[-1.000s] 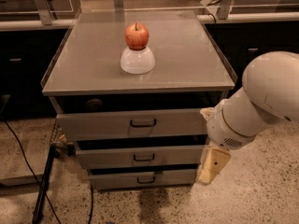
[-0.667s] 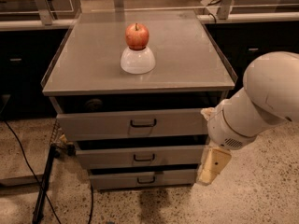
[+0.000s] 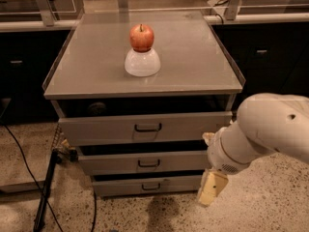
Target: Open middle drawer
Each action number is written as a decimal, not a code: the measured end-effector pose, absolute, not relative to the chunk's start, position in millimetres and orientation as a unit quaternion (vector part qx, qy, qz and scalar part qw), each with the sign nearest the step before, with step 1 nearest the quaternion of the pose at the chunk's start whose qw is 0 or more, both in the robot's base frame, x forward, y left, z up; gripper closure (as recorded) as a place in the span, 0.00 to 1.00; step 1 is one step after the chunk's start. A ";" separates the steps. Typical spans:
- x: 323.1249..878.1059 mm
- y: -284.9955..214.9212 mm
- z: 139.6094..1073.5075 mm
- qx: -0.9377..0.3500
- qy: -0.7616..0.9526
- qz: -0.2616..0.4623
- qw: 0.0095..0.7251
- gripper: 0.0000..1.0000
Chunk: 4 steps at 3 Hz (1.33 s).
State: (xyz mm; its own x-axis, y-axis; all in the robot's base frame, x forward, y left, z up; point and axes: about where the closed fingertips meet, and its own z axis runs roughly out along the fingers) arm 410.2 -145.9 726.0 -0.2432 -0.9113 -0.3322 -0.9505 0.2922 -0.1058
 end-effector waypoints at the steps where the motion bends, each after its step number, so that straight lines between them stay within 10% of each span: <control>1: 406.9 -137.7 670.5 -0.592 0.781 0.081 0.180 0.00; 4: 414.9 -111.3 570.8 -0.592 0.771 0.130 0.197 0.00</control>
Offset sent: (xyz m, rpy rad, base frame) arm -0.0001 0.0588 -0.2147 0.1917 0.0760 0.0946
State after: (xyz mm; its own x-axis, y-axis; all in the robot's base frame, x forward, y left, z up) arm 414.9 -111.3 570.8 -0.2226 -0.8609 -0.4574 -0.9633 0.2665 -0.0327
